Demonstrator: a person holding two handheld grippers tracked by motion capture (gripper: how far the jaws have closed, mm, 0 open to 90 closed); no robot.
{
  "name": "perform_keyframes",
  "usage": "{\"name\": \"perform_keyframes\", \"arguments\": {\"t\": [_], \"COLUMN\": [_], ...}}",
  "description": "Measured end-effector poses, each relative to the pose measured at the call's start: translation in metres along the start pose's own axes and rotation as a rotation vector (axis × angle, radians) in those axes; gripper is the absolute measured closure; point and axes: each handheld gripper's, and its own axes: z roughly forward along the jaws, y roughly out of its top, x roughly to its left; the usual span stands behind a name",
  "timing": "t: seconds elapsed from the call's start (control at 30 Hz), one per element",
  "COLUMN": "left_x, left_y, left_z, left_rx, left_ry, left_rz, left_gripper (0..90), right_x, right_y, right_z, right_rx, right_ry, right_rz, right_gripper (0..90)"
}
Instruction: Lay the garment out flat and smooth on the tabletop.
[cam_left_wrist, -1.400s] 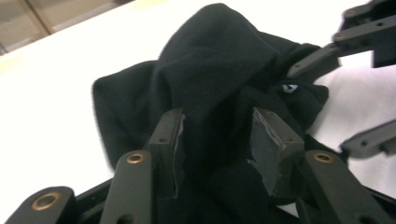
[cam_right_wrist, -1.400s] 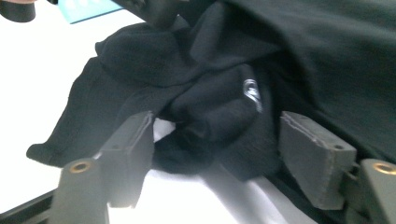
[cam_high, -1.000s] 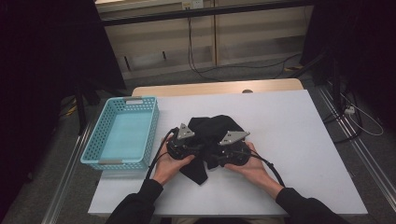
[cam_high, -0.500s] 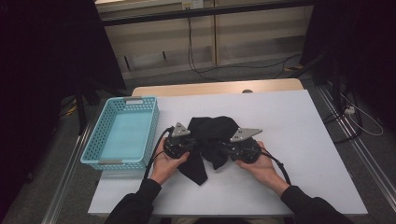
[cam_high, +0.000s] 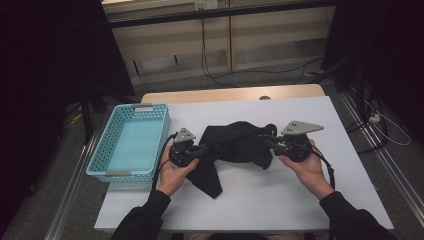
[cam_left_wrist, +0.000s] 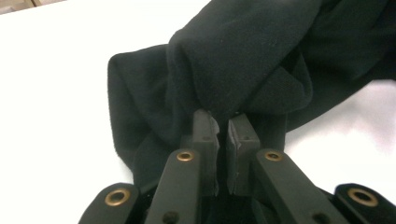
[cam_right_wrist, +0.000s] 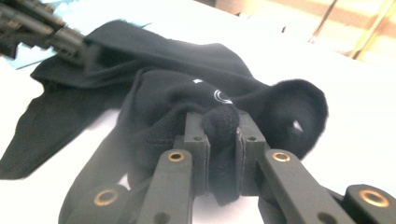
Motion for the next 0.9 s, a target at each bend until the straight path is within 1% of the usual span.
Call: {"name": "perform_keyframes", "arguments": {"t": [0.03,0.1,0.13,0.2,0.27,0.3,0.37,0.43,0.5,0.57,0.6,0.67,0.7,0.73,0.77,0.8,0.83,0.87,0.9], "left_x": [-0.001,-0.002,-0.003,-0.003,-0.004,-0.006,-0.01,-0.016,-0.019,-0.019,-0.017,-0.012,-0.01,-0.008,-0.007,-0.007,-0.006,-0.006,-0.007], "left_y": [0.001,0.002,0.003,0.007,0.01,0.012,0.013,0.013,0.01,0.004,0.0,-0.009,-0.013,-0.016,-0.019,-0.02,-0.019,-0.017,-0.016], "left_z": [-0.001,-0.003,-0.005,-0.01,-0.016,-0.019,-0.024,-0.027,-0.03,-0.031,-0.029,-0.024,-0.021,-0.018,-0.014,-0.013,-0.012,-0.012,-0.013], "left_rx": [-0.006,-0.012,-0.018,-0.029,-0.055,-0.065,-0.074,-0.07,-0.058,-0.038,-0.023,0.02,0.039,0.063,0.076,0.082,0.084,0.081,0.07], "left_ry": [-0.002,-0.01,-0.015,-0.03,-0.05,-0.06,-0.073,-0.081,-0.074,-0.059,-0.052,-0.024,-0.017,-0.021,-0.014,0.002,0.016,0.024,0.031], "left_rz": [-0.005,-0.004,-0.01,-0.008,-0.028,-0.033,-0.029,-0.015,0.007,0.011,0.004,0.007,-0.002,-0.006,-0.008,-0.007,-0.008,-0.008,0.006], "left_gripper": [84.4,84.5,84.6,84.7,84.9,85.0,85.1,85.1,85.0,85.0,85.0,84.8,84.7,84.4,83.6,81.2,74.7,64.7,60.3], "right_x": [-0.003,-0.01,-0.014,-0.021,-0.027,-0.031,-0.037,-0.043,-0.046,-0.047,-0.047,-0.045,-0.044,-0.042,-0.039,-0.036,-0.033,-0.031,-0.028], "right_y": [0.001,0.003,0.004,0.007,0.01,0.011,0.013,0.015,0.014,0.01,0.007,0.002,0.0,-0.002,-0.003,-0.004,-0.005,-0.007,-0.008], "right_z": [-0.003,-0.011,-0.014,-0.022,-0.027,-0.03,-0.037,-0.044,-0.047,-0.043,-0.04,-0.031,-0.026,-0.022,-0.018,-0.014,-0.01,-0.007,-0.004], "right_rx": [-0.009,-0.026,-0.036,-0.056,-0.067,-0.076,-0.094,-0.115,-0.119,-0.101,-0.087,-0.055,-0.039,-0.025,-0.012,-0.001,0.011,0.022,0.029], "right_ry": [-0.009,-0.033,-0.04,-0.066,-0.096,-0.106,-0.127,-0.145,-0.155,-0.153,-0.15,-0.135,-0.126,-0.119,-0.111,-0.102,-0.093,-0.087,-0.081], "right_rz": [0.007,0.012,0.02,0.021,0.019,0.025,0.037,0.05,0.057,0.06,0.06,0.056,0.048,0.042,0.036,0.027,0.023,0.015,0.006], "right_gripper": [79.5,79.6,79.6,79.6,79.6,79.6,79.6,79.7,79.6,79.5,79.4,79.0,78.9,78.8,78.4,78.1,77.7,77.5,76.9]}}
